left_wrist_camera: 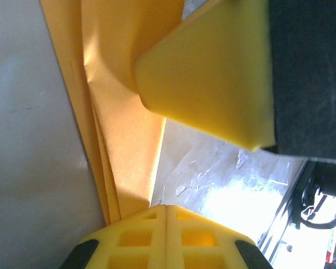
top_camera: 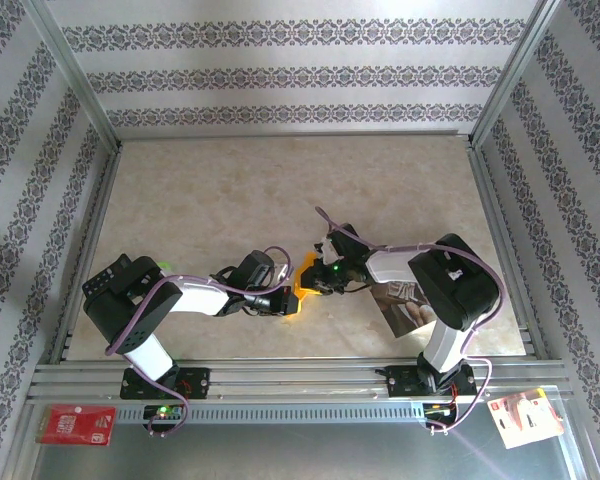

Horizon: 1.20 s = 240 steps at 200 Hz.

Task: Fold a paper plane with a square sheet of paper (pick it up from the middle)
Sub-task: Fold the wing for the fifth time at the center of the table.

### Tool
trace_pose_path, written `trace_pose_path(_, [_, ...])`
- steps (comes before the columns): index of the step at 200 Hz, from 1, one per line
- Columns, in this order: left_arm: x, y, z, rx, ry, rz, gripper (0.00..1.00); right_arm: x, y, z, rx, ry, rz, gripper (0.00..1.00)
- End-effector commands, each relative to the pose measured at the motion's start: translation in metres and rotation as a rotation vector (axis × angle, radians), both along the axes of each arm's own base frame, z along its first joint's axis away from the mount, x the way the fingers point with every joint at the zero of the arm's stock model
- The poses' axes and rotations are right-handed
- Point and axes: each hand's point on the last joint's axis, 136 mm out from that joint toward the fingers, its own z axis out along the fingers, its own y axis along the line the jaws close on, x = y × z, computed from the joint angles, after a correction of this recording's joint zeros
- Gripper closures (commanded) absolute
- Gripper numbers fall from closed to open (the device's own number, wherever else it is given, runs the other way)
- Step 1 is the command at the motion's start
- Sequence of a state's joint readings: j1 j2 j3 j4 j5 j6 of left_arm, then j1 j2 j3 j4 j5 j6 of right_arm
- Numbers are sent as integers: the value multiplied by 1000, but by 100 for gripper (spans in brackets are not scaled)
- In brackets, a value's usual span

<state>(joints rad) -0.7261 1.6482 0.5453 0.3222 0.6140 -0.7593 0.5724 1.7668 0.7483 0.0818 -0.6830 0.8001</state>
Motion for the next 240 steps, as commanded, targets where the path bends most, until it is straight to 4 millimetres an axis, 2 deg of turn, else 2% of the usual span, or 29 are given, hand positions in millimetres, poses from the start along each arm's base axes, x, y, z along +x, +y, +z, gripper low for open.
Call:
trace_pose_path(1, [-33,38,-48,192,132,0,100,13,-14,-15,-71,-14,-28,82])
trace_pose_path(56, [-33,40,-49,207,128,-5,100,25,-31,-25,-124,3,-65,83])
trace_pose_path(117, [-34,40,-49,209,130,-5,100,48,-47,-22,-172,-4,-113,84])
trace_pose_path(240, [-33,40,-45,210,119,-10,100,89,-81,-28,-241,6,-230,84])
